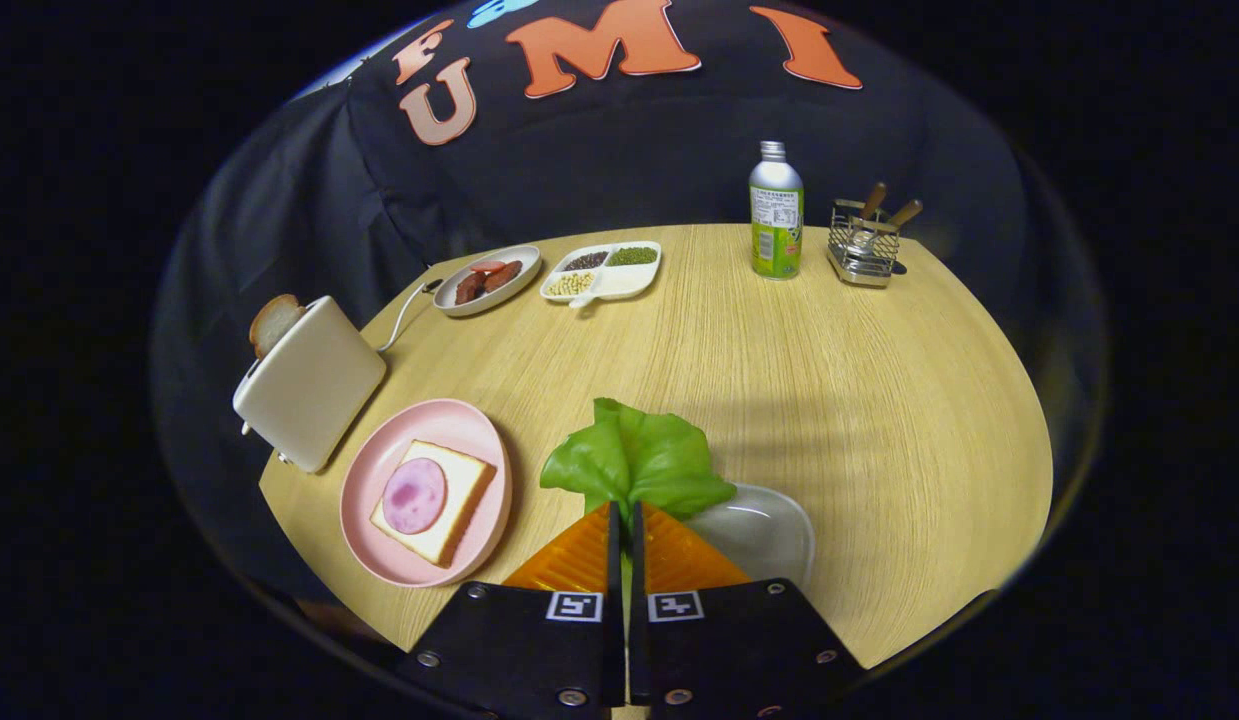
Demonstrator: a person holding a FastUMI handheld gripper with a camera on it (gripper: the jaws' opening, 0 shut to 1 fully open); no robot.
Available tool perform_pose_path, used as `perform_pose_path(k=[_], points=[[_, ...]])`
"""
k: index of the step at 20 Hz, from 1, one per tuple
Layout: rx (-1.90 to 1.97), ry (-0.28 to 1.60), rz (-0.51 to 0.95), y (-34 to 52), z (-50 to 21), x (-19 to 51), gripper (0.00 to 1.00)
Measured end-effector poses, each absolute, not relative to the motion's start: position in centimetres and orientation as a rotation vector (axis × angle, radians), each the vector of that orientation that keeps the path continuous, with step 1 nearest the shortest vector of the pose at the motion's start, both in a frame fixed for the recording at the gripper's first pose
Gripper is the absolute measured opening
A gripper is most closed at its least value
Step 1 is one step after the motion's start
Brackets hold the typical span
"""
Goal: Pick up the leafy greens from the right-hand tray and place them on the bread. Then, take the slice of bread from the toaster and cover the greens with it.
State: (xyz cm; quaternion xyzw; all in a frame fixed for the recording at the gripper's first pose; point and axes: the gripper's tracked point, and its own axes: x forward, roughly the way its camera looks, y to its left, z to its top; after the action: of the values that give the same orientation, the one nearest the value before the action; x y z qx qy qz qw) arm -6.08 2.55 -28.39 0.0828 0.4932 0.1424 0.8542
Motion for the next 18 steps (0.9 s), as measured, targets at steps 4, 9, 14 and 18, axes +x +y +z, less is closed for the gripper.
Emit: perform_pose_path(k=[4, 9, 14, 18], points=[[0.18, 0.999, 0.361, 5.3, -26.4, -5.6, 0.02], [0.179, 0.974, 0.479, 10.3, -24.9, -5.3, 0.02], [0.163, 0.999, 0.558, 14.1, -25.3, -5.6, 0.02], [0.163, 1.025, 0.604, 16.3, -25.9, -6.2, 0.02]])
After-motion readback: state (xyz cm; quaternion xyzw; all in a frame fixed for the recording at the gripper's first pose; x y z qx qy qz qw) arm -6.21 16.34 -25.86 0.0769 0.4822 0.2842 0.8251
